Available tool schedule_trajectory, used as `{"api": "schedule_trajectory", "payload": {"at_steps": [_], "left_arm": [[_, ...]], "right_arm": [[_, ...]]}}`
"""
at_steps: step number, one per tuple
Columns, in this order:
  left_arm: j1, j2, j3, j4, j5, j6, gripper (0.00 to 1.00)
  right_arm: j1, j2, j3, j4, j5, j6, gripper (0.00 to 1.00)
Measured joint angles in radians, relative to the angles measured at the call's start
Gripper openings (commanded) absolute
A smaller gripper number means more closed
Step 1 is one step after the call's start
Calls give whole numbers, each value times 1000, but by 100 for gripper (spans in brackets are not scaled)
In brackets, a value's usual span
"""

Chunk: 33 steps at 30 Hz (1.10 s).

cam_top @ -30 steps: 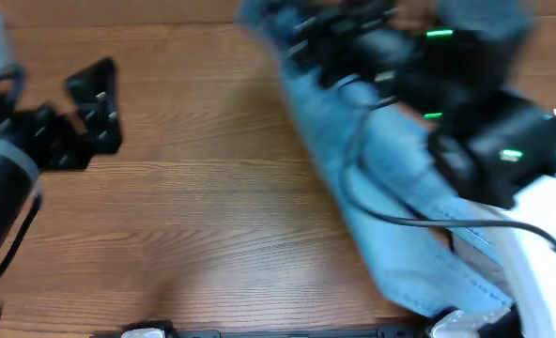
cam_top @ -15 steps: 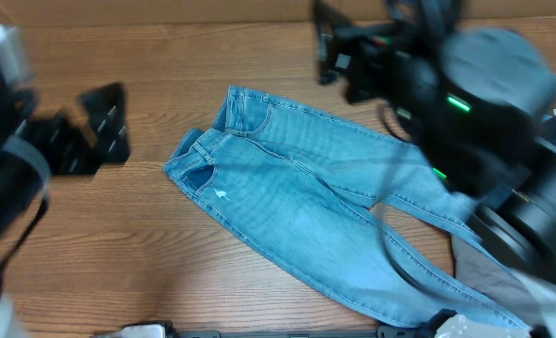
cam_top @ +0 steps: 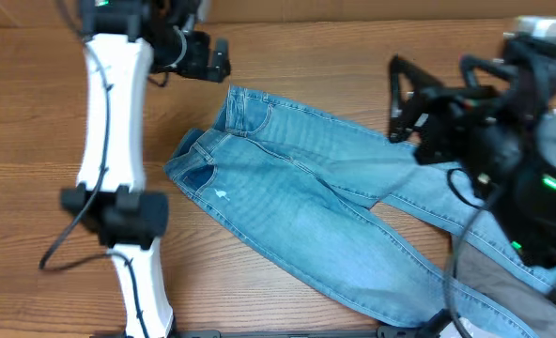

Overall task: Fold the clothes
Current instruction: 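Pull the light-blue jeans leftward off the pile and spread them flat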

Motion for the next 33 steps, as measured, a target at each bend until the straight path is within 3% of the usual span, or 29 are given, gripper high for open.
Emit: {"api": "schedule_trajectory", "payload": {"at_steps": [4, 13, 18, 23, 24, 26, 33], "left_arm": [[-5, 158, 0, 93, -5, 22, 89], [-7, 370, -2, 306, -7, 53, 89], [-19, 417, -2, 340, 6, 58, 75], [-42, 444, 0, 352, 13, 61, 52], [-46, 448, 0, 353, 13, 61, 43], [-50, 451, 0, 358, 19, 60, 4], [-50, 456, 18, 328, 23, 40, 4]], "right_arm": [[0, 55, -5, -60, 0, 30, 88], [0, 79, -8, -198, 0, 85, 87], [0, 87, -8, -234, 0, 103, 85], [0, 90, -8, -236, 0, 121, 84], [0, 90, -8, -237, 0, 122, 82], [0, 90, -8, -242, 0, 128, 82], [0, 90, -8, -256, 0, 134, 81]]}}
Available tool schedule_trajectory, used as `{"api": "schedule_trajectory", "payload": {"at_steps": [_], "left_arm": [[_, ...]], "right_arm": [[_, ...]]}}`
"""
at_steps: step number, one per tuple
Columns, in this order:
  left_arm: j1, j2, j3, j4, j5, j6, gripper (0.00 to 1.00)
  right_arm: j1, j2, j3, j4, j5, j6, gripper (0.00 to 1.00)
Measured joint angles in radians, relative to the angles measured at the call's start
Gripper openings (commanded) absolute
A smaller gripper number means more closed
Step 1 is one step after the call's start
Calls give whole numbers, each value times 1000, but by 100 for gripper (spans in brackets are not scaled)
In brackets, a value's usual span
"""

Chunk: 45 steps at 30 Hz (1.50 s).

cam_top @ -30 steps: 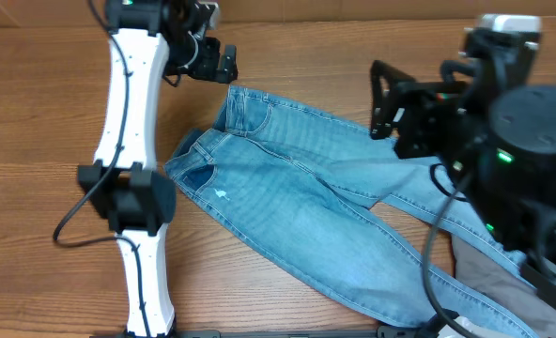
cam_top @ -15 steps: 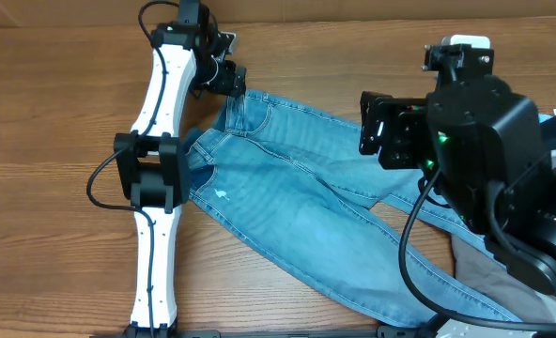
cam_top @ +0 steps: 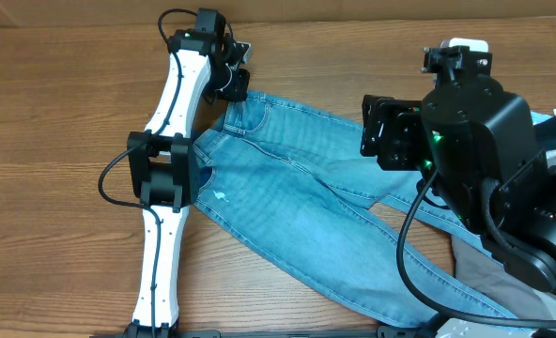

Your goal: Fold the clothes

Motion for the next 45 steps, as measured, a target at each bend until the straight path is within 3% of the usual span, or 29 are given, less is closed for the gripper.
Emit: {"api": "schedule_trajectory", "payload": {"at_steps": [3, 8, 11, 14, 15, 16, 17, 27, 32, 36, 45], "left_arm": [[15, 0, 47, -25, -42, -67, 17], [122, -73, 139, -38, -154, -184, 11], [246, -165, 169, -36, -201, -218, 14], [394, -256, 198, -46, -236, -234, 34], [441, -280, 206, -60, -244, -238, 52], [491, -302, 214, -80, -253, -238, 76], [527, -316, 218, -95, -260, -233, 80], [635, -335, 220, -207, -175, -223, 95], [654, -364, 220, -268, -153, -219, 94], [660, -454, 218, -324, -143, -216, 93], [660, -712, 219, -477, -87, -186, 97]], "right_arm": [[0, 0, 0, 0, 0, 0, 80], [0, 0, 0, -5, 0, 0, 80], [0, 0, 0, -6, 0, -1, 80], [0, 0, 0, -6, 0, -1, 81], [0, 0, 0, -6, 0, 0, 81], [0, 0, 0, -6, 0, 0, 82], [0, 0, 0, -6, 0, 2, 82], [0, 12, 0, -80, 0, 119, 82], [-3, 52, 0, -177, 0, 208, 83], [-31, 117, -2, -236, -23, 256, 95], [-161, 299, -122, -236, -241, 127, 98]]}}
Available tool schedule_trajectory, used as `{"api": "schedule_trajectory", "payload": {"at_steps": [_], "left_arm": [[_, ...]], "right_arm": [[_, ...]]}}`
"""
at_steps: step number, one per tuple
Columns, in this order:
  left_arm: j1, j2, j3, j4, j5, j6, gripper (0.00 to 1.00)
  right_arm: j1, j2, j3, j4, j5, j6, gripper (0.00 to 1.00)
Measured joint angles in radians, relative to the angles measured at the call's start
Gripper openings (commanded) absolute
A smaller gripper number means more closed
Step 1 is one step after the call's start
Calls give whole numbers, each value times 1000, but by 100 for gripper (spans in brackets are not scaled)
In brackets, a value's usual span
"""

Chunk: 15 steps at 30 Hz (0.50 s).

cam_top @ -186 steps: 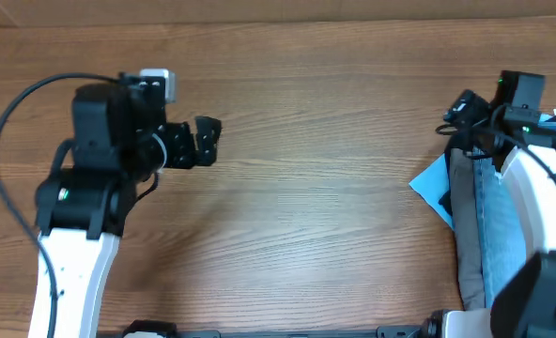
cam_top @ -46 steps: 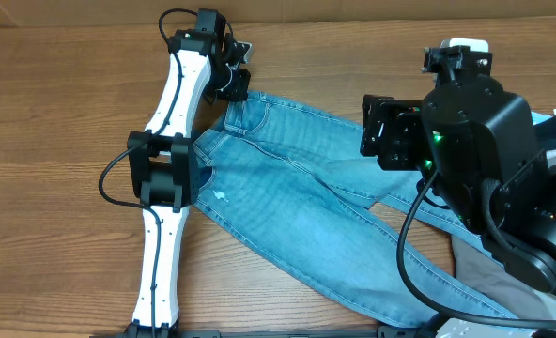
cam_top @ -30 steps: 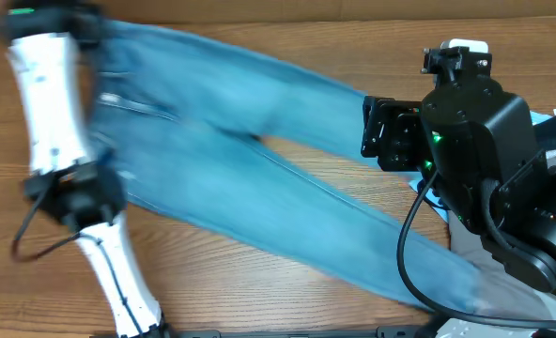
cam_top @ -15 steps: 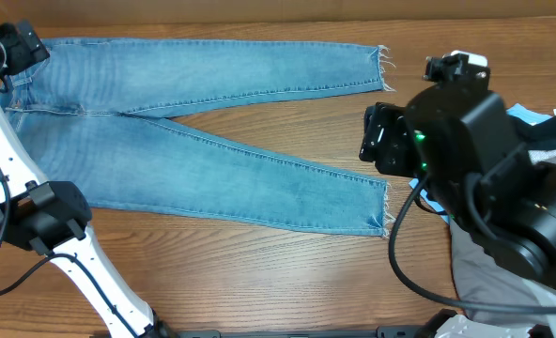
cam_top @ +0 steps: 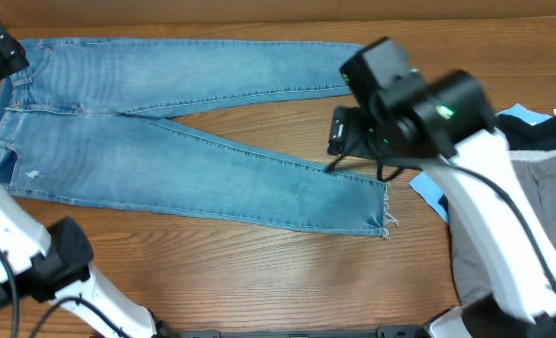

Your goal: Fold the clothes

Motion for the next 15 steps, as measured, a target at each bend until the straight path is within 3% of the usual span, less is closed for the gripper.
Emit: {"api": "schedule_trajectory", "payload": {"at_steps": [5, 9, 15], "left_arm": [[27, -116, 0, -28, -3, 20, 100], [87, -191, 0, -35, -8, 22, 100], [130, -225, -27, -35, -50, 6, 100]], "right_arm": [[-64, 62, -222, 57, -46, -33, 97], [-137, 71, -458, 199, -74, -56, 96], [-315, 73, -771, 476, -262, -135, 84]]}}
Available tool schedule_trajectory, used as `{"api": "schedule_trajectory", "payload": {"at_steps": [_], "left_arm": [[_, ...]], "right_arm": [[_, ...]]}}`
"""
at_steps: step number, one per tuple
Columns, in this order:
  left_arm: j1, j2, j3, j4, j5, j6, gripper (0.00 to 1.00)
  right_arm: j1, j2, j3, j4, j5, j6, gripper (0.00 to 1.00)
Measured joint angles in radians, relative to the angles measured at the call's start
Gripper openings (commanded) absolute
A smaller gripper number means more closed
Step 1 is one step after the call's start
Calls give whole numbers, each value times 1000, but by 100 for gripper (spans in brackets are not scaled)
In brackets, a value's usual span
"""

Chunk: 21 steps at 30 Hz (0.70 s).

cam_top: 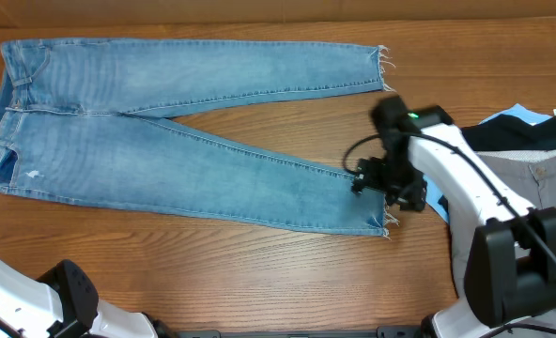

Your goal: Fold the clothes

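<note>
A pair of light blue jeans point(165, 141) lies flat on the wooden table, waistband at the far left and both legs running right, splayed apart. The upper leg ends in a frayed hem point(381, 66); the lower leg's hem point(383, 221) is near the table's middle right. My right gripper point(364, 180) sits low over the lower leg just short of that hem; its fingers are dark and too blurred to read. Of the left arm only a white link and dark joint point(67, 291) show at the bottom left; its gripper is out of view.
A pile of other clothes lies at the right edge: a grey garment point(532, 188), a black one point(527, 136) and a bit of blue cloth point(438, 202) under the right arm. Bare wood runs along the table's front.
My right gripper has moved from between the two legs down to the lower leg's hem, uncovering the upper hem. The left gripper, then at the waistband's top left corner, has left the view.
At first the jeans lay rumpled and slanted mid-table with both arms near them. Then my left gripper was at the waistband and the right over a leg. Later the jeans lay stretched flat toward the left. Now the right gripper is by the lower hem.
</note>
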Motion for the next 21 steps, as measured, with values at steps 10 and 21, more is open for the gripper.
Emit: {"api": "schedule_trajectory", "payload": {"at_steps": [10, 21], "left_arm": [[110, 29, -232, 14, -45, -96, 99], [140, 32, -386, 83, -46, -125, 100]], "right_arm": [[-177, 1, -287, 184, -227, -76, 71], [-176, -31, -367, 304, -353, -42, 8]]}}
